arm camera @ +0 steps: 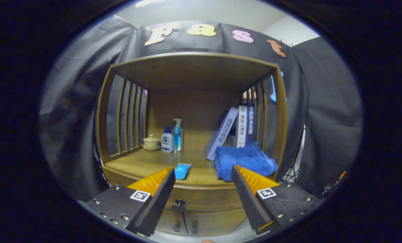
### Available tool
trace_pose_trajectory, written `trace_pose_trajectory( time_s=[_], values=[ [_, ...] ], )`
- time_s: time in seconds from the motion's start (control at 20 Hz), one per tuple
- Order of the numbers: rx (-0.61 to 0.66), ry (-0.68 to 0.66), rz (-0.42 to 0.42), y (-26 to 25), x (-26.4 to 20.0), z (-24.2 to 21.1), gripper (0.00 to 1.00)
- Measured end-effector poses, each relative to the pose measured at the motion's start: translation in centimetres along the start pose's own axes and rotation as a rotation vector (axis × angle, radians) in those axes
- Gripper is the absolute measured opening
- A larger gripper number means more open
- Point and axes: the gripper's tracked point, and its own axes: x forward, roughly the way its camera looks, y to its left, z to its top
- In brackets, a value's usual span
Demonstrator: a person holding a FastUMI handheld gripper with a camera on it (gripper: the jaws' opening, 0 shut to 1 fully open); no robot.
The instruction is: Pull open the drawer, take out the items inside it, and place them on the countertop above the cabinet.
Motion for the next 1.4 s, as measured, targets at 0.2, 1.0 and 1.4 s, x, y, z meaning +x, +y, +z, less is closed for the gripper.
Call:
trace_pose_trajectory(
  time_s=[0.2,1.0,1.4],
  values=[
    [-0.029,-0.055,0.002,-4.2,-3.0,4.1,0.99],
    [0.027,-0.239,0.031,-21.1,-11.4,7.4,0.99],
    [0.174,-0.299,0.078,-25.7,-11.2,2.9,0.99]
  ],
)
